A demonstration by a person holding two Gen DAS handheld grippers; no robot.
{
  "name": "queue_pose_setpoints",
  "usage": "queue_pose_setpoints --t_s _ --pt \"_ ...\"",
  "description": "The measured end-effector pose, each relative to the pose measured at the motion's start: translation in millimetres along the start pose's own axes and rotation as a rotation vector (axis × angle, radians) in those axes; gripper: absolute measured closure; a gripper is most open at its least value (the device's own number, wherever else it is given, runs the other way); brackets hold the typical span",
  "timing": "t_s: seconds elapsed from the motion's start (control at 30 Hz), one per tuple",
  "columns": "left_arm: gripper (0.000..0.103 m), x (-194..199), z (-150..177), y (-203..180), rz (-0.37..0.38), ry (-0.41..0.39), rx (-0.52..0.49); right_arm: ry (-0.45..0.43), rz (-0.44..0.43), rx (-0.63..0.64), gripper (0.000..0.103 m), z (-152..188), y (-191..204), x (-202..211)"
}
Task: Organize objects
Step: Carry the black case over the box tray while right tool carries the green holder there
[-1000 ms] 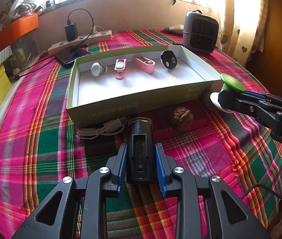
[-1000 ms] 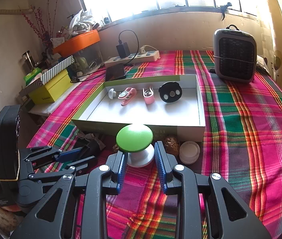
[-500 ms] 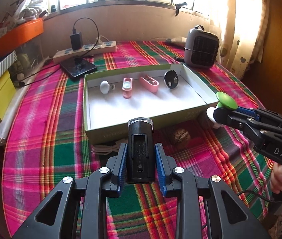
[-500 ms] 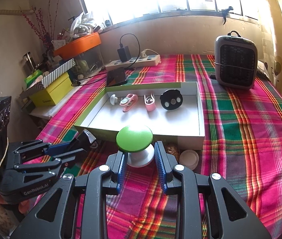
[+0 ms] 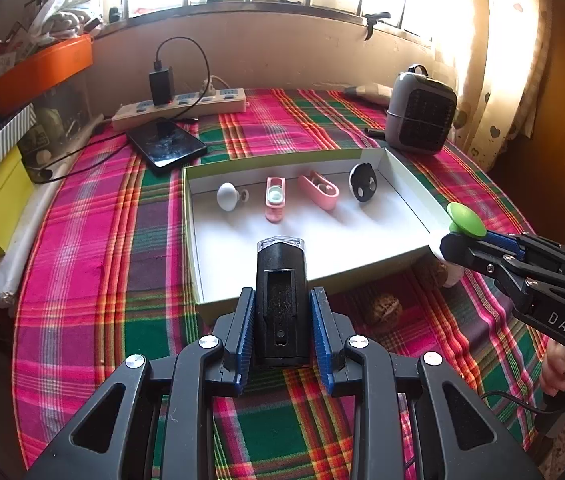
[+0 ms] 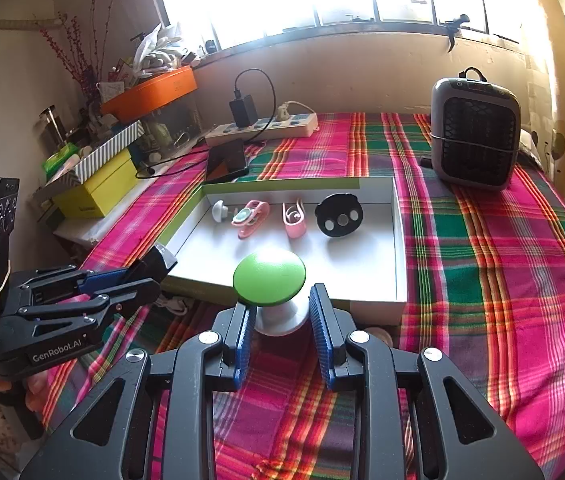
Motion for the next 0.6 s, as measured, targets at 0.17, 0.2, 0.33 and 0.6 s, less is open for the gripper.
queue_pose_setpoints --t_s 0.17,0.2,0.33,0.6 --pt "0.078 -9 -12 6 -0.004 0.006 0.016 0.0 0.013 -0.007 0.074 -8 -9 -6" --pt "0.078 -11 -15 7 -0.005 0.005 0.02 -0.001 0.015 -0.008 0.074 -9 -12 -7" --pt "0.078 -22 -26 12 -0.009 0.013 0.038 0.006 0.024 -0.014 0.074 -14 -20 -15" --pt "0.078 -41 -41 20 -0.027 0.023 0.05 0.031 0.037 -0.024 0.074 -22 -37 -34"
Point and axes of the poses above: each gripper's, at about its wrist camera, not at the fingertips, and x roughly against the way its jaws point, y to its left, z to its underside, the point moved 5 cm from there along -x, roughly the way its jaws point, and after that the axes turned 15 degrees about x, right-handed, at the moved point
